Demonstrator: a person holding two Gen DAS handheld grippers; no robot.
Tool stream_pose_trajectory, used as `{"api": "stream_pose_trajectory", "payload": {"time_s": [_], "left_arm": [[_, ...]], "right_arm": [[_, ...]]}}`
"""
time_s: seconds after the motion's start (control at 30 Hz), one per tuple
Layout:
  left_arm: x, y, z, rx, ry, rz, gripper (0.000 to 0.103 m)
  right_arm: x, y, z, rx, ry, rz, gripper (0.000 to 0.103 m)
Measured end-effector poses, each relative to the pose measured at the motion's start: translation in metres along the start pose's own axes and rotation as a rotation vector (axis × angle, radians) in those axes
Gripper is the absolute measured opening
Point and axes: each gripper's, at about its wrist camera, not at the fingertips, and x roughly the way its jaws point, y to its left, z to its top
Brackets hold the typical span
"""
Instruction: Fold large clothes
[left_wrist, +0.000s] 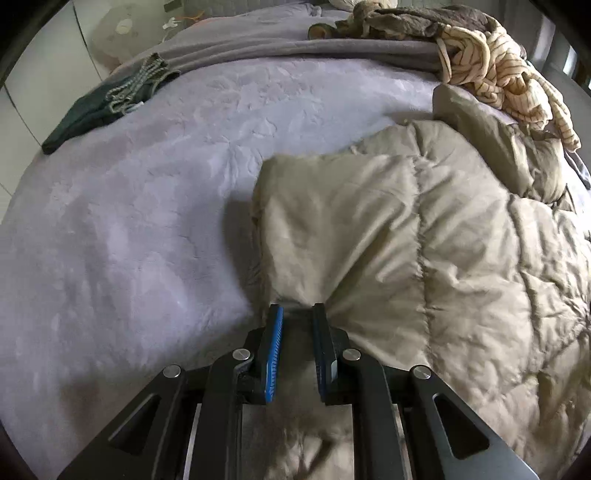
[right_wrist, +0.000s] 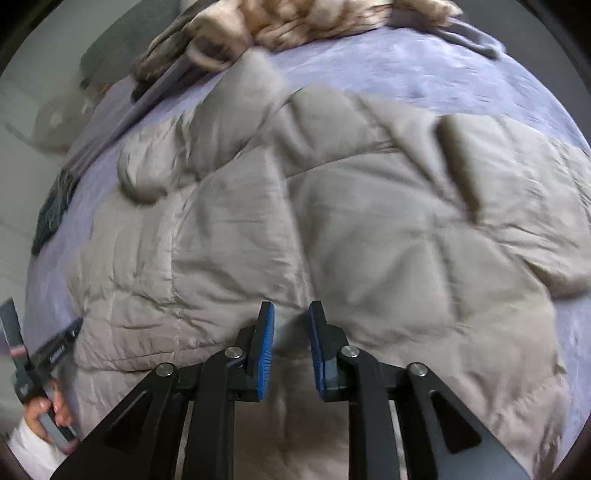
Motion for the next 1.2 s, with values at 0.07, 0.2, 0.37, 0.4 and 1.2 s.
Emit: {"api": "stream_pose_trajectory", "payload": {"time_s": [0.07,0.2,0.37,0.4,1.2], "left_arm": [[-0.012,-0.004,-0.005,0.012,-0.005,-0.005,0.018],[-0.036,-0.026,-0.012,0.053,-0.008,-0.005,0.018],[-0.054,-0.062,-0.026,0.06,0.017,-0.059,0.018],[-0.058,-0.071,-0.031,0.06,0.021,-0.069,0.018],[-0.071,-0.283,-0.052,0.258,0.082,-0.185,0.102]], "right_arm": [[-0.014,-0.012,-0.003,0.037,-0.002,0.057,0.044],[-0.032,-0.035,-0.018,0.08,0.016,0.088,0.052],[-0.047,-0.07,-0.039,0.142,0.032,0.105,0.061],[-0.05,-0.078,-0.041,0.157,0.032,0.104,0.061],[-0.125,-0.315,-0.04,0.565,-0.187,0.175,0.103]]}}
